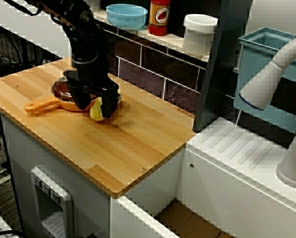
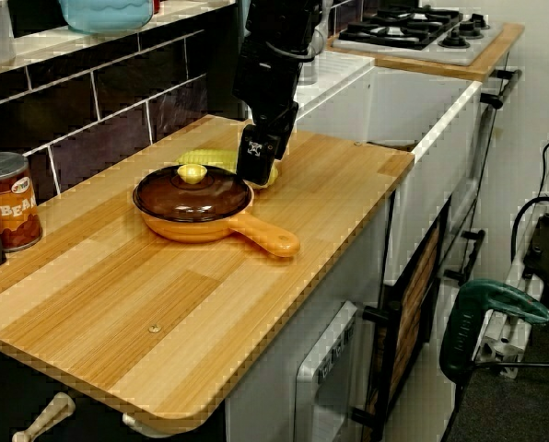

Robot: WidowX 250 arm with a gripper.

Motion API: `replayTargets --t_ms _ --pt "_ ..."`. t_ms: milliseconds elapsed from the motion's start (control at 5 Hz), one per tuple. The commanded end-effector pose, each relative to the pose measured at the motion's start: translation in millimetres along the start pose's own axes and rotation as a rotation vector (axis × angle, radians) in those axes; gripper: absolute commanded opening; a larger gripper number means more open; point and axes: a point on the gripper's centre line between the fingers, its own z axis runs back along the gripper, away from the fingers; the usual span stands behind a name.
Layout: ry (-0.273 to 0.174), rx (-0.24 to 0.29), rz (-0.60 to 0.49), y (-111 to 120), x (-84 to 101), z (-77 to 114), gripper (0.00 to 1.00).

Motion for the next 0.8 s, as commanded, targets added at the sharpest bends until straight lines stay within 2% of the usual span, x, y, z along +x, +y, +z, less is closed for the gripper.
replayTargets --t_ms 0,600 --pt "-0.005 -0.013 0.050 9.2 7.2 5.8 1.00" --pt "-0.012 0.009 0.054 10.2 6.5 -0.6 1.00"
